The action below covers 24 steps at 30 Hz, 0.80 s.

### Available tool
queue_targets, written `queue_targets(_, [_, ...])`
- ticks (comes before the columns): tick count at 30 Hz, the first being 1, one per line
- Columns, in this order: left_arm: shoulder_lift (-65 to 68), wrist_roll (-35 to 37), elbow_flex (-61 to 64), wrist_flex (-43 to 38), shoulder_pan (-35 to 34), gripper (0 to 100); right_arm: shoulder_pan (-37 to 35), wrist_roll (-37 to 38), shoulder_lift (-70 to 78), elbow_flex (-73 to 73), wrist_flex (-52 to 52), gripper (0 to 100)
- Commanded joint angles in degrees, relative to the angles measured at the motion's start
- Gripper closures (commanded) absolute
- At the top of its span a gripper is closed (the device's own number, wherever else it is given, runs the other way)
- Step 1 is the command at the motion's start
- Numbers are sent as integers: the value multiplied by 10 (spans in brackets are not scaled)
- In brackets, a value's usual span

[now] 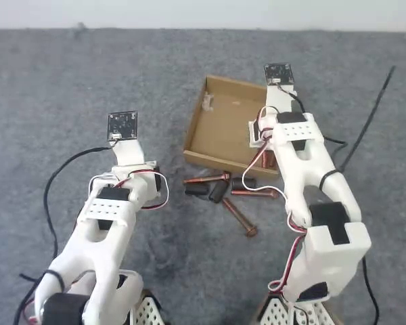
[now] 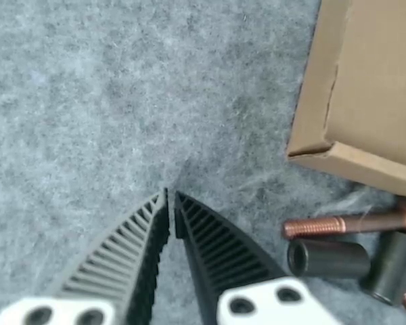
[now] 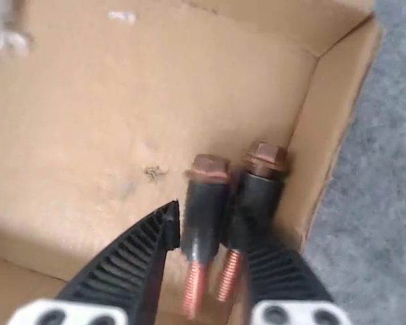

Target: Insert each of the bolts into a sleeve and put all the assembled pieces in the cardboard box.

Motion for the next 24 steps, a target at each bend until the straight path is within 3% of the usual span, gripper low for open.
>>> queue_targets(1, [0, -5, -29, 1, -1, 989, -5, 11, -15, -33, -11, 840])
queue_targets(7, [0, -4, -29, 1, -3, 989, -5, 11, -24, -33, -11, 997])
queue_targets(13, [1, -3, -29, -13, -4, 989, -6, 15, -102, -33, 84, 991])
queue_targets(19, [2, -3, -29, -14, -4, 989, -29, 150, -200, -29, 233, 992])
queue_targets(24, [3, -3, -29, -14, -4, 989, -51, 120, -229, -28, 340, 992])
